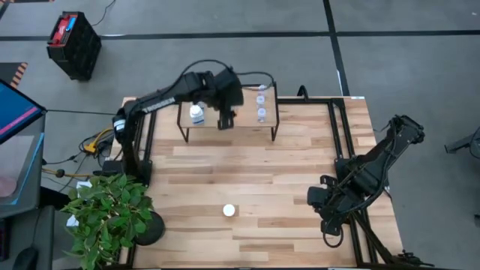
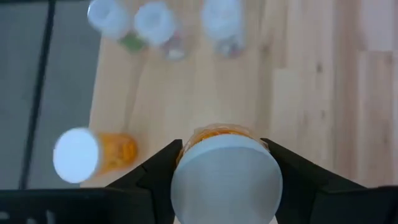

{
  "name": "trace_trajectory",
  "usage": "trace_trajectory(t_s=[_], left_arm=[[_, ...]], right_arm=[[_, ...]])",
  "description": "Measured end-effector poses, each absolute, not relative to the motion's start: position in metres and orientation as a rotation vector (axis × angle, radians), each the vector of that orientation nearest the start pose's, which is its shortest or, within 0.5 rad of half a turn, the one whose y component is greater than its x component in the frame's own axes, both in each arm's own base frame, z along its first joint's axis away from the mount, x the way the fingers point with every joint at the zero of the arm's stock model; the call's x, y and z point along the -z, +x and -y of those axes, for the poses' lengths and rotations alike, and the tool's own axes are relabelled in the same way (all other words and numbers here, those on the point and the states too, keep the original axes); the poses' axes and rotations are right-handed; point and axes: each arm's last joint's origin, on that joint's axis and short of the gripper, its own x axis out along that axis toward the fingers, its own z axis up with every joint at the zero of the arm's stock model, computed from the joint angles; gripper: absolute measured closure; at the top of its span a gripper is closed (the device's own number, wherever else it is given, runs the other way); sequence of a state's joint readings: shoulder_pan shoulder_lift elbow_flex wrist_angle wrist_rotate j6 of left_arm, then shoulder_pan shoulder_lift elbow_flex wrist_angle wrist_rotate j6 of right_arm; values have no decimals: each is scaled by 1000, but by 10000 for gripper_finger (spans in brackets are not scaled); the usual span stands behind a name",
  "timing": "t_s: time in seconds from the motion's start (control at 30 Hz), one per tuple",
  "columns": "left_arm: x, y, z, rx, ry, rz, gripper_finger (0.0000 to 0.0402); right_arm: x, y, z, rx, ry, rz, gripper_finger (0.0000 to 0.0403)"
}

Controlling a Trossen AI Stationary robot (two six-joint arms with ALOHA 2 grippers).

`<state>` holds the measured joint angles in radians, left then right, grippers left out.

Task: Pick and place medicine bottles onto shelf by color
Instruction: Put the left orange pill bottle on the shelf aligned with the other orange pill bottle

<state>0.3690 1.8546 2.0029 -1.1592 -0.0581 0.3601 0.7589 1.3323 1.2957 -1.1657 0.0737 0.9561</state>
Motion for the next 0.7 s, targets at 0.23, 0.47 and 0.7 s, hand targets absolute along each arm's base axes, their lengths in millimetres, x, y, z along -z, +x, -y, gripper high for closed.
trace_trajectory(t_s=[0.23,0.47,0.7], left_arm=[[-353,350,-176,-258,85,-1100,222],[-348,353,-180,-242,56,-1094,222],[-347,350,-182,-262,27,-1112,222]], right_arm=[[-321,175,-163,-62,270,-1258,377],[-321,175,-163,-60,273,-1257,377],[-321,175,-164,-61,275,-1256,377]])
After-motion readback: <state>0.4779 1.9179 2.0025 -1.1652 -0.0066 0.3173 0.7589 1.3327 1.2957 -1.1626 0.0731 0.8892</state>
